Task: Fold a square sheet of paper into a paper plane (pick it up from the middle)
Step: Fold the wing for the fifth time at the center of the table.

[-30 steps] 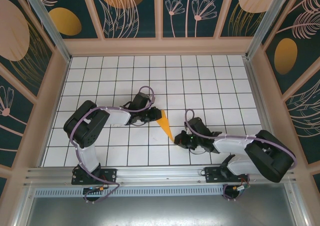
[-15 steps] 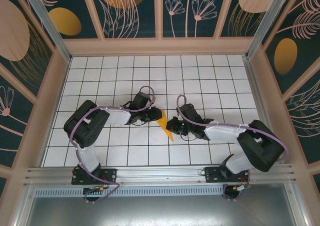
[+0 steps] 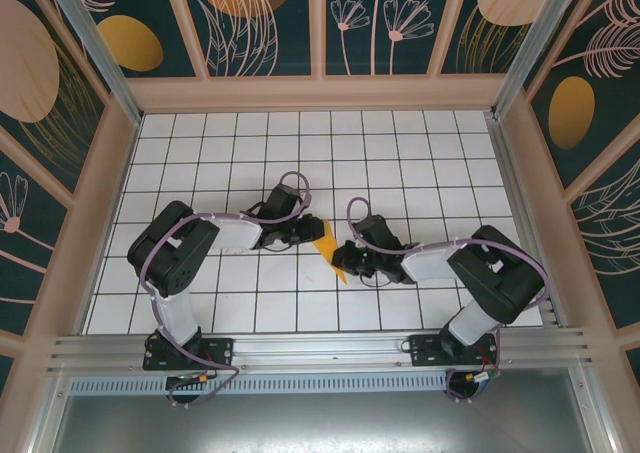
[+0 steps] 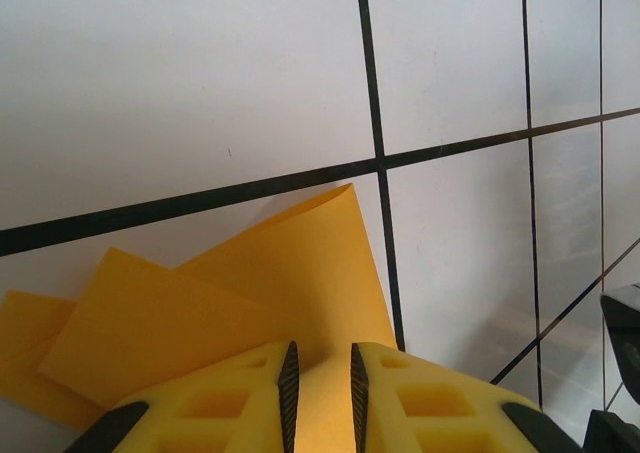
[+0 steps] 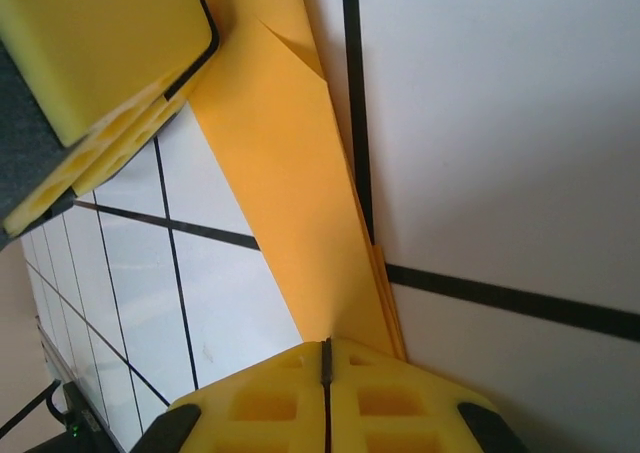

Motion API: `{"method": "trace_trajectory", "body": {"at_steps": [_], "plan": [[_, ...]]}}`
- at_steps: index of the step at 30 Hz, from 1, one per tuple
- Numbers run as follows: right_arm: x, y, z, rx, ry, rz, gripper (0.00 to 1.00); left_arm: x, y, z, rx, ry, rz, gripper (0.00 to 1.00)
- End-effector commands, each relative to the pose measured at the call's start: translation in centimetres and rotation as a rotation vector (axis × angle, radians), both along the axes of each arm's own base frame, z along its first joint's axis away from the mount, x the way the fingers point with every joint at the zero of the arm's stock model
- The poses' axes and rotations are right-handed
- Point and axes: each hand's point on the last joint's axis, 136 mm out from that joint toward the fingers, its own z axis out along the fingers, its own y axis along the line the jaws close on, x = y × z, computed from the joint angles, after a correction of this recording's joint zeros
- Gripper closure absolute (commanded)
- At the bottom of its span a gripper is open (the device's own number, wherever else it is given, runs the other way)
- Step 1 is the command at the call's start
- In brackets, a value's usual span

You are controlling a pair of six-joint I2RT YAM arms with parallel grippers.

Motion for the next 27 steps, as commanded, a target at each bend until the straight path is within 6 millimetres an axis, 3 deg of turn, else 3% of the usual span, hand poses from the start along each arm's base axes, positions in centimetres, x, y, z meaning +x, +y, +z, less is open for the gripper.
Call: {"method": "trace_trajectory", "body": {"at_steps": [1, 9, 14, 20, 22, 24, 27], "plan": [[-2.3, -1.8, -1.7, -0.051, 0.073, 0.001, 0.89, -0.3, 3.0, -3.5, 0.163, 0.034, 0.049, 0.76], [-0.9, -1.5, 2.1, -0.003, -0.045, -0.015, 0.83, -0.3, 3.0, -3.6, 0.167, 0.036, 0.049, 0.75], [-0.1, 0.5, 3.8, 0.065, -0.071, 0.020, 0.82, -0.2, 3.0, -3.7, 0.172, 0.038, 0.047, 0.75], [1.0, 2.1, 2.8, 0.058, -0.054, 0.038, 0.83, -0.2, 3.0, -3.7, 0.175, 0.035, 0.043, 0.75], [1.2, 1.8, 1.5, 0.024, -0.039, 0.020, 0.83, -0.2, 3.0, -3.8, 0.177, 0.035, 0.038, 0.75], [0.6, 1.1, -0.2, -0.016, 0.008, 0.003, 0.84, -0.3, 2.9, -3.9, 0.179, 0.034, 0.027, 0.75], [-1.0, 0.7, -1.4, -0.012, 0.041, 0.007, 0.84, -0.3, 2.9, -3.9, 0.180, 0.032, 0.023, 0.74]]}}
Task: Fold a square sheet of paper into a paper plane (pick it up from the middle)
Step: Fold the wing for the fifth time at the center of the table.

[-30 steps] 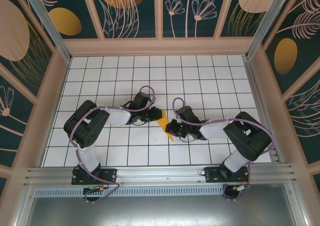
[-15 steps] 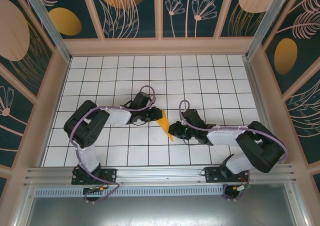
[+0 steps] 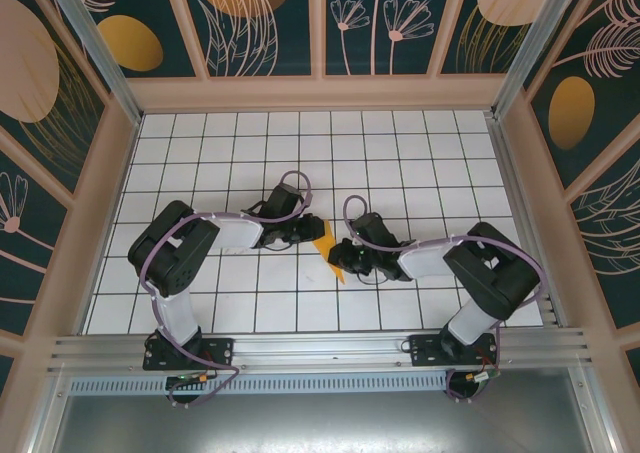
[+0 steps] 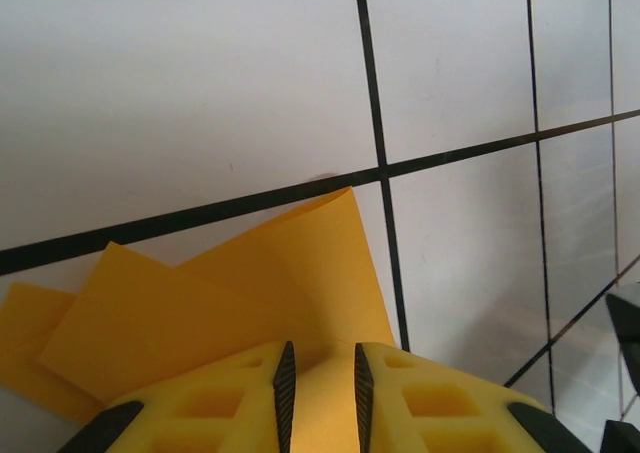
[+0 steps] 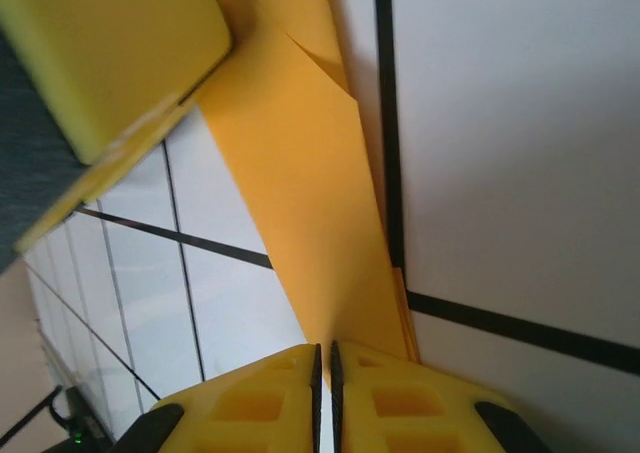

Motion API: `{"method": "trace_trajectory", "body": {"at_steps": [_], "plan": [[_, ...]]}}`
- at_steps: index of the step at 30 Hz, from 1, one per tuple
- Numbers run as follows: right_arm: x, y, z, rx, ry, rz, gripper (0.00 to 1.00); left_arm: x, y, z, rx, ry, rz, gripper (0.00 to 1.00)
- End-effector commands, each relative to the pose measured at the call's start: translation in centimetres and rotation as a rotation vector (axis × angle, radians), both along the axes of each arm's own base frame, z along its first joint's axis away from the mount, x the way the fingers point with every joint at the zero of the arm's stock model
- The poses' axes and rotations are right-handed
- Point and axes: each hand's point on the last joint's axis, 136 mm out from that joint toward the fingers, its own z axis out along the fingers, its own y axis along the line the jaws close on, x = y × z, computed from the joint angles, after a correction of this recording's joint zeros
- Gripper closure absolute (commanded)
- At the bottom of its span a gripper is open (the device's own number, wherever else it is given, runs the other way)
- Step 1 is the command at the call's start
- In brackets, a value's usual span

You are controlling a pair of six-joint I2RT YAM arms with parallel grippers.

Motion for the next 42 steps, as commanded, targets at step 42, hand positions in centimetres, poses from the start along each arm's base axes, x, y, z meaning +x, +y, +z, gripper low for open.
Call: {"method": "trace_trajectory", "body": {"at_steps": [42], "plan": [[2.9, -5.6, 8.8, -0.099, -0.164, -0.250, 0.68, -2.3, 3.2, -5.0, 0.127, 0.043, -0.019, 0.72]]}}
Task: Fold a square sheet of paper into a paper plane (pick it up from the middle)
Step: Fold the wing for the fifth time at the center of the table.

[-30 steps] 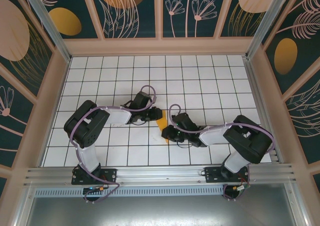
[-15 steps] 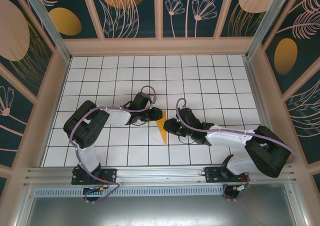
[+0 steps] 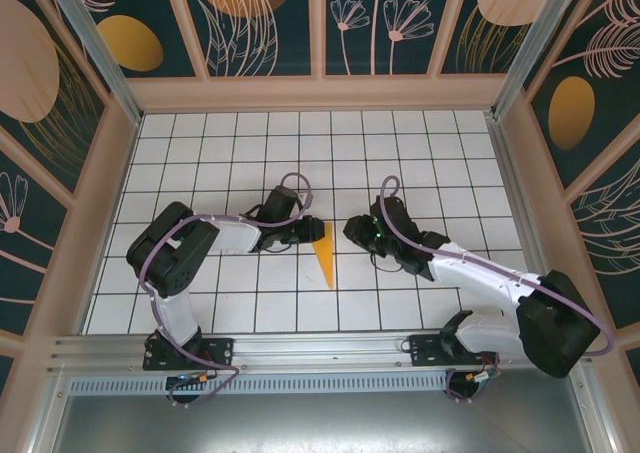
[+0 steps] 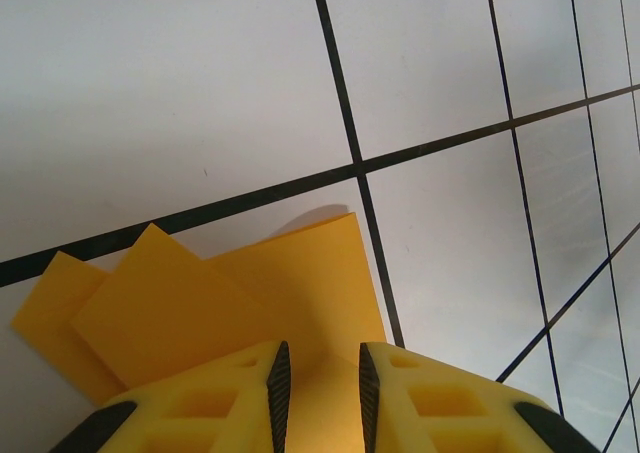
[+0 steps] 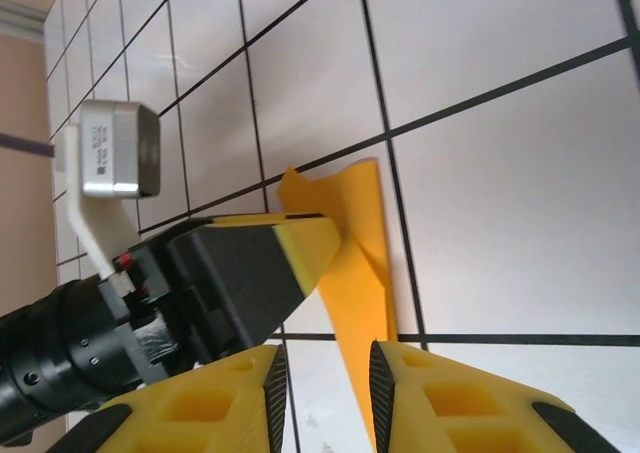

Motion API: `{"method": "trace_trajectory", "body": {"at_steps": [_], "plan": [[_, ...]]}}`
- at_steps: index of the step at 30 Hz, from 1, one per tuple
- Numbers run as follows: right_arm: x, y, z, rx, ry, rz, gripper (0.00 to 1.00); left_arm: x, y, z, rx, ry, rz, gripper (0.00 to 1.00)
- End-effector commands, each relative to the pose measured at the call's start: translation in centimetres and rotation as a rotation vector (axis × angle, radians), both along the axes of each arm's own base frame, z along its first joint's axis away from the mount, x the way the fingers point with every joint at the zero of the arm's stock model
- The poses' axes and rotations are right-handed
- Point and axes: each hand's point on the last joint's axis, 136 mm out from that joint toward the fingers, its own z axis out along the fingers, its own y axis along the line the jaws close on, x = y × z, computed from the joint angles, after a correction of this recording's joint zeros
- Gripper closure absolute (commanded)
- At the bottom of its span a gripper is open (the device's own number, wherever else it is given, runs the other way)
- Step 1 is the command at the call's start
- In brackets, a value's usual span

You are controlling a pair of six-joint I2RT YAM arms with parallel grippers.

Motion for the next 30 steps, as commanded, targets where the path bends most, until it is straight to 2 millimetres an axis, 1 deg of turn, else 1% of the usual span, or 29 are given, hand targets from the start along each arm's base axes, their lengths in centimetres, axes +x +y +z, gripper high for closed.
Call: {"method": "trace_trajectory", "body": {"at_steps": [1, 3, 7, 9, 11, 12, 13, 14, 15, 16, 17, 19, 22, 24, 25, 28, 29, 30], "plan": [[-0.7, -0.4, -0.7, -0.013, 0.028, 0.029, 0.67, -2.0, 3.3, -5.1, 0.153, 0.111, 0.038, 0.72], [-0.7, -0.1, -0.8, -0.006, 0.030, 0.044, 0.67, -2.0, 3.2, -5.1, 0.148, 0.111, 0.034, 0.72], [-0.6, -0.3, -1.3, -0.023, 0.034, 0.036, 0.67, -2.0, 3.1, -4.9, 0.135, 0.107, 0.032, 0.72], [-0.6, -0.4, -1.2, -0.005, 0.012, 0.029, 0.71, -2.0, 2.9, -4.6, 0.130, 0.101, 0.024, 0.72], [-0.8, -0.6, -1.1, 0.032, -0.015, 0.020, 0.70, -1.9, 2.8, -4.4, 0.129, 0.093, 0.020, 0.72], [-0.9, -0.6, -0.7, 0.067, -0.040, 0.014, 0.72, -1.9, 2.8, -4.3, 0.128, 0.090, 0.015, 0.72], [-1.0, -0.9, -0.8, 0.094, -0.050, -0.006, 0.80, -1.8, 2.7, -4.2, 0.127, 0.087, 0.012, 0.72], [-1.2, -1.3, -1.1, 0.112, -0.041, -0.034, 0.84, -1.7, 2.7, -4.2, 0.130, 0.085, 0.010, 0.72], [-1.4, -1.9, -1.6, 0.123, -0.023, -0.068, 0.85, -1.7, 2.7, -4.2, 0.132, 0.087, 0.012, 0.71], [-1.7, -2.2, -1.9, 0.138, -0.018, -0.086, 0.82, -1.5, 2.6, -4.1, 0.129, 0.081, 0.014, 0.71], [-2.0, -2.1, -1.9, 0.165, -0.024, -0.071, 0.83, -1.6, 2.7, -4.1, 0.130, 0.082, 0.017, 0.71], [-2.6, -1.0, -1.1, 0.253, -0.077, -0.001, 0.86, -1.4, 2.7, -3.9, 0.129, 0.076, 0.021, 0.71], [-3.1, 0.2, -1.1, 0.283, -0.059, 0.059, 0.85, -1.3, 2.6, -3.9, 0.127, 0.073, 0.021, 0.71], [-3.3, 1.9, -0.8, 0.251, -0.045, 0.139, 0.87, -1.1, 2.6, -3.9, 0.132, 0.068, 0.027, 0.71], [-3.3, 2.5, -0.8, 0.231, -0.037, 0.162, 0.90, -0.9, 2.5, -3.9, 0.133, 0.068, 0.030, 0.71], [-3.2, 4.6, -1.4, 0.124, -0.025, 0.200, 0.91, -0.7, 2.2, -3.8, 0.127, 0.067, 0.022, 0.71], [-3.4, 5.6, -1.5, 0.119, -0.019, 0.230, 0.92, -0.5, 2.3, -3.7, 0.130, 0.060, 0.031, 0.71], [-3.5, 6.4, -1.7, 0.112, -0.008, 0.252, 0.97, -0.3, 2.3, -3.6, 0.131, 0.055, 0.038, 0.71]]}}
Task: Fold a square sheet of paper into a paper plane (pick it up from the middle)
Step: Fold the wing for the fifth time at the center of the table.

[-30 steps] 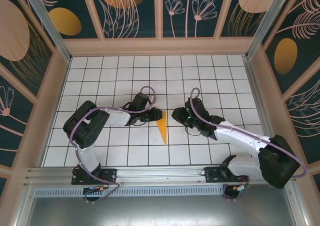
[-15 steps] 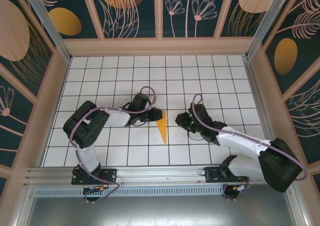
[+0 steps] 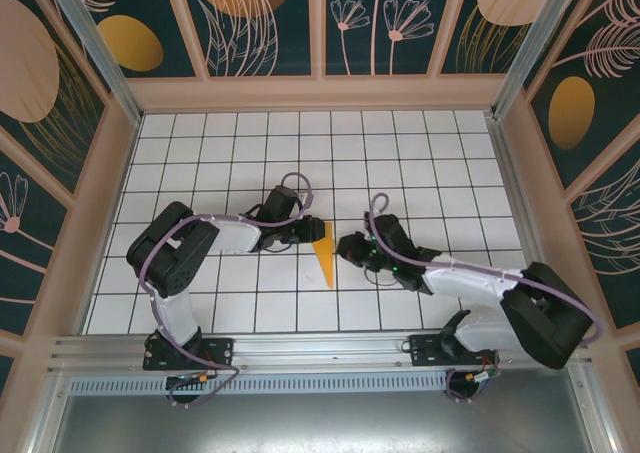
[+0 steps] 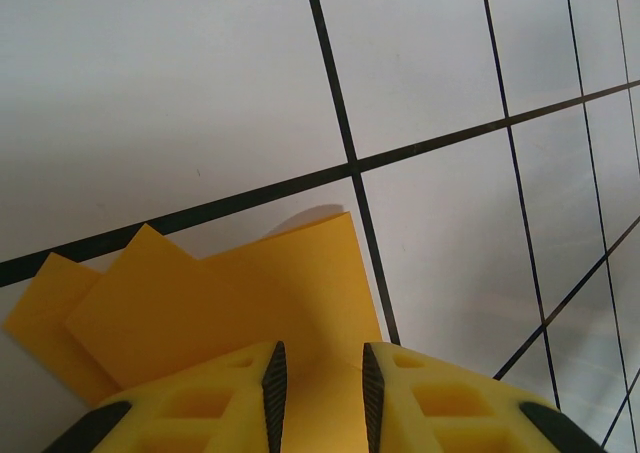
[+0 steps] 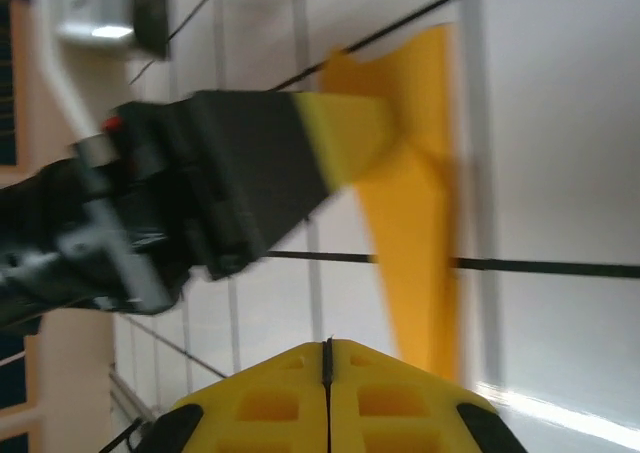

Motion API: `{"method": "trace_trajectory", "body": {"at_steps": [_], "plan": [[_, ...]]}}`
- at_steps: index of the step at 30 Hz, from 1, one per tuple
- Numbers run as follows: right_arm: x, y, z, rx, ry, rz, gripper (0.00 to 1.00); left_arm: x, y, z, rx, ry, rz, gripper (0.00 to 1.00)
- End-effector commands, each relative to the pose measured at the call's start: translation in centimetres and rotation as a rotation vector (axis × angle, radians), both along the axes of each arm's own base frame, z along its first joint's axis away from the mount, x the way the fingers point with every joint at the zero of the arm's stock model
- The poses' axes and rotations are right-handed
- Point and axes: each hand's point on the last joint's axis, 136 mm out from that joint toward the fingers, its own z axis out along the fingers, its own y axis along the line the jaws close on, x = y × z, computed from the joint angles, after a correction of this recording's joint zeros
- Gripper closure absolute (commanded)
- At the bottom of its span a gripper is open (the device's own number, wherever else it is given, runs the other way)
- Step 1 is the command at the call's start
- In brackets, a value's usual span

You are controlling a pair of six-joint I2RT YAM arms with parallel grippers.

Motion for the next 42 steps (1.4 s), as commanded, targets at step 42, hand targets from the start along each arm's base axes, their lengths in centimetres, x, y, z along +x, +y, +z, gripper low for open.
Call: {"method": "trace_trajectory", "body": {"at_steps": [42], "plan": [[-6.3, -3.1, -11.3, -0.266, 0.236, -0.021, 0.93, 1.2, 1.3, -1.1, 0.123, -0.003, 0.014, 0.63]]}}
